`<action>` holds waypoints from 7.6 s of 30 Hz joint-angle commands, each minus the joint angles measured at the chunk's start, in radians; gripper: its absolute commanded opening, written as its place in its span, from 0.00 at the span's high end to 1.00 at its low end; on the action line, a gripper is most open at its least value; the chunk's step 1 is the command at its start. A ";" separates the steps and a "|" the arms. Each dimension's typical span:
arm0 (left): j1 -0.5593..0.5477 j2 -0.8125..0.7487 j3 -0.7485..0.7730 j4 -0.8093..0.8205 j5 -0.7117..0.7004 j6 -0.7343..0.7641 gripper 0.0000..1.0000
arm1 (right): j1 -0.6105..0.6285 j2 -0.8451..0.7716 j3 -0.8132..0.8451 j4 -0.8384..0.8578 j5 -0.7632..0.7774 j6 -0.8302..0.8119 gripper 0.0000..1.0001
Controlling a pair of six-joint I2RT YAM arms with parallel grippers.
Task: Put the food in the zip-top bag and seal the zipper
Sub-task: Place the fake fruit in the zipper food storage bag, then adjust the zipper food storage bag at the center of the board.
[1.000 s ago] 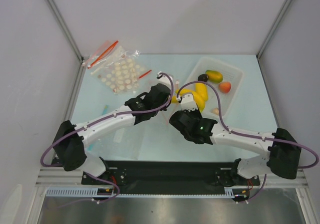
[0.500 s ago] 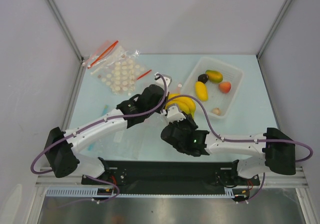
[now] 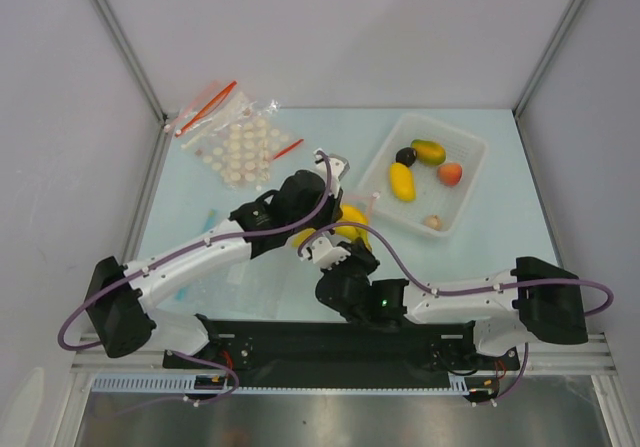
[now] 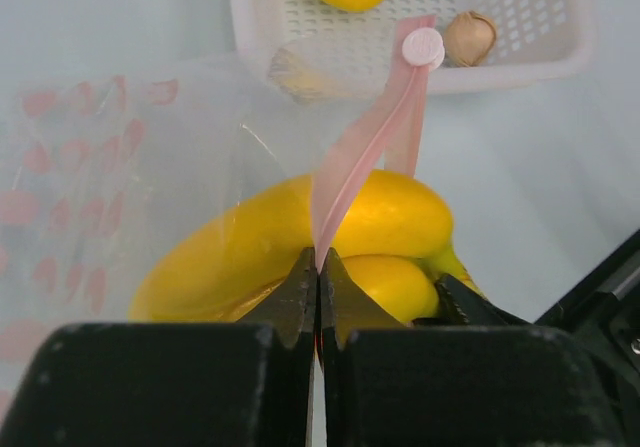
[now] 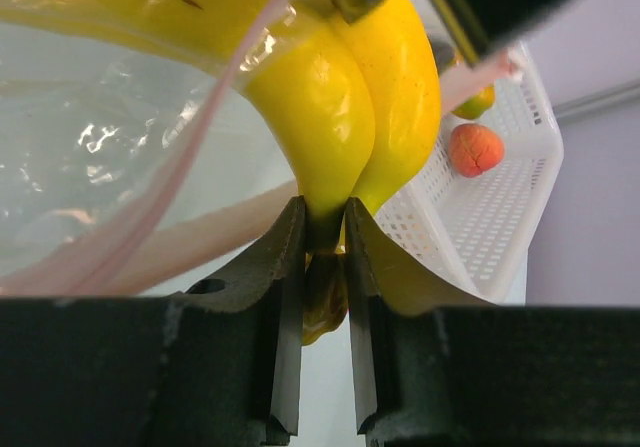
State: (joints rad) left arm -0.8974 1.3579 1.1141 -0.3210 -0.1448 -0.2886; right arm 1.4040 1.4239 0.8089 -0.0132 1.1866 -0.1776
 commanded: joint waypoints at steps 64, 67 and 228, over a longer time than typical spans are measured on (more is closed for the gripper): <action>0.066 -0.198 -0.149 0.120 0.062 -0.083 1.00 | -0.059 -0.282 -0.085 -0.034 -0.568 0.188 0.95; 0.064 -0.177 -0.145 0.128 0.097 -0.089 1.00 | -0.068 -0.310 -0.102 -0.022 -0.559 0.193 0.98; 0.198 -0.255 0.050 0.070 0.064 -0.158 1.00 | -0.431 -0.375 0.057 0.048 -1.019 0.397 0.52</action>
State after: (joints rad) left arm -0.7250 1.1694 1.0859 -0.2340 0.0799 -0.5362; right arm 0.9993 0.9936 0.7521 0.0475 0.2352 0.2089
